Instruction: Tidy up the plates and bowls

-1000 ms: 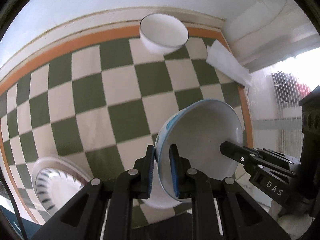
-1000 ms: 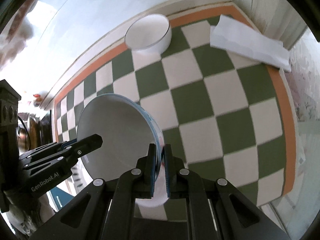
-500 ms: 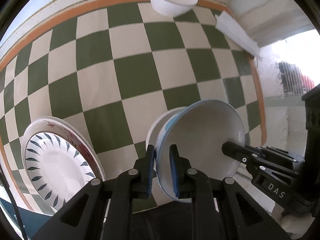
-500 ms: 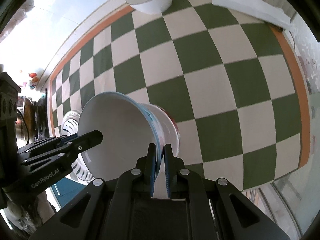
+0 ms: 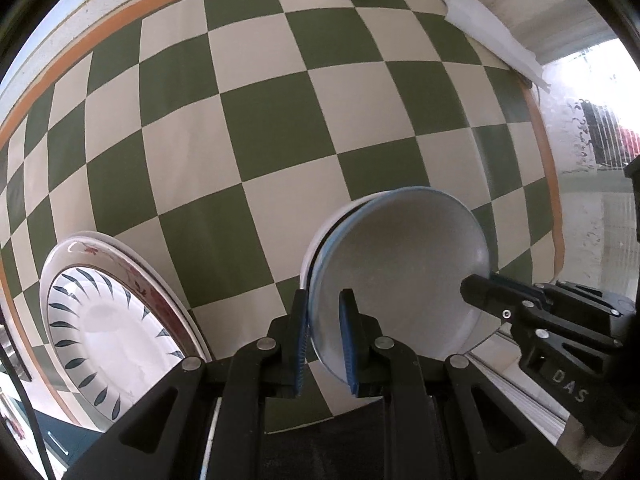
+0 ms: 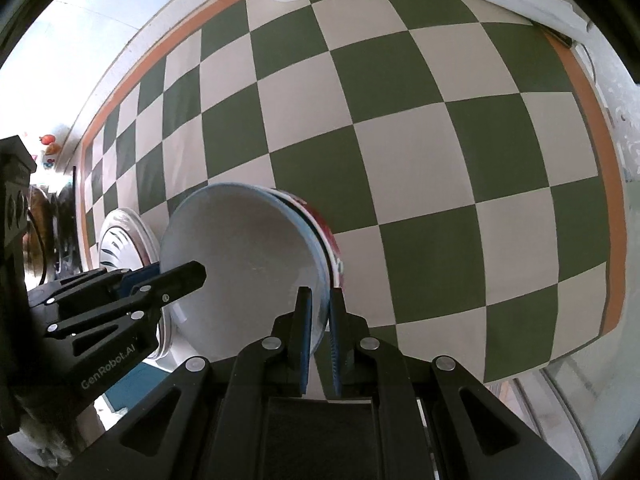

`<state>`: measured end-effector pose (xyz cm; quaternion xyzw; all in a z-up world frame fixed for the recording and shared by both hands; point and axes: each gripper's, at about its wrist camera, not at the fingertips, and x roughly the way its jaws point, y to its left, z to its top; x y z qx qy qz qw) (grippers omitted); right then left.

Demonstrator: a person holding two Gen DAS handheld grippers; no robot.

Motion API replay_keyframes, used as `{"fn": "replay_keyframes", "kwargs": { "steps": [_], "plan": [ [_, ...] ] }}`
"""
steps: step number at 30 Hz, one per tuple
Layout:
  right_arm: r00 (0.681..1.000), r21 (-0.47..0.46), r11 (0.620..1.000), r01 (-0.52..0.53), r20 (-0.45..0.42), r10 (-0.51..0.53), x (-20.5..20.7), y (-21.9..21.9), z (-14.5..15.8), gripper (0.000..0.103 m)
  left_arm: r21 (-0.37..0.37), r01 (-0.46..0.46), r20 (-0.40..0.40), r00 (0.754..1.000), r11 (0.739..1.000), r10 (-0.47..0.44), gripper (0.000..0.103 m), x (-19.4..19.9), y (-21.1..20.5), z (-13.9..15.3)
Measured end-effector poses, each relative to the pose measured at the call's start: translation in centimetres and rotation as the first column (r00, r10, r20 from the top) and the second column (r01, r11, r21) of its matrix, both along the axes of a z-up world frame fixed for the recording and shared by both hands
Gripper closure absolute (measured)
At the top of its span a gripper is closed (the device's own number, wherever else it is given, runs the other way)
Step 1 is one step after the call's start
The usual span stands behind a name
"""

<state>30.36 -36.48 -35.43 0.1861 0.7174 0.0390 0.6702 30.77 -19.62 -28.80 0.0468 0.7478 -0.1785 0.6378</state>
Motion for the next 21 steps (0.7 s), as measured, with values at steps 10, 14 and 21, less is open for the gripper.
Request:
{"fn": "replay_keyframes", "kwargs": {
  "steps": [10, 14, 21],
  "plan": [
    [1.000, 0.086, 0.996, -0.016, 0.009, 0.015, 2.1, -2.0, 2.7, 0.090, -0.060, -0.072, 0.023, 0.997, 0.996, 0.074, 0.089, 2.8, 1.8, 4.0],
    [0.997, 0.089, 0.996, 0.001, 0.071, -0.008, 5.7, -4.3, 5.1, 0.077, -0.110, -0.138, 0.087, 0.985, 0.984, 0.148, 0.081, 7.7, 1.5, 6.8],
    [0.981, 0.116, 0.990, 0.075, 0.171, -0.094, 16.4, -8.6, 5.4, 0.058, -0.132, -0.274, 0.087, 0.954, 0.953, 0.286, 0.079, 18.2, -0.5, 5.4]
  ]
}}
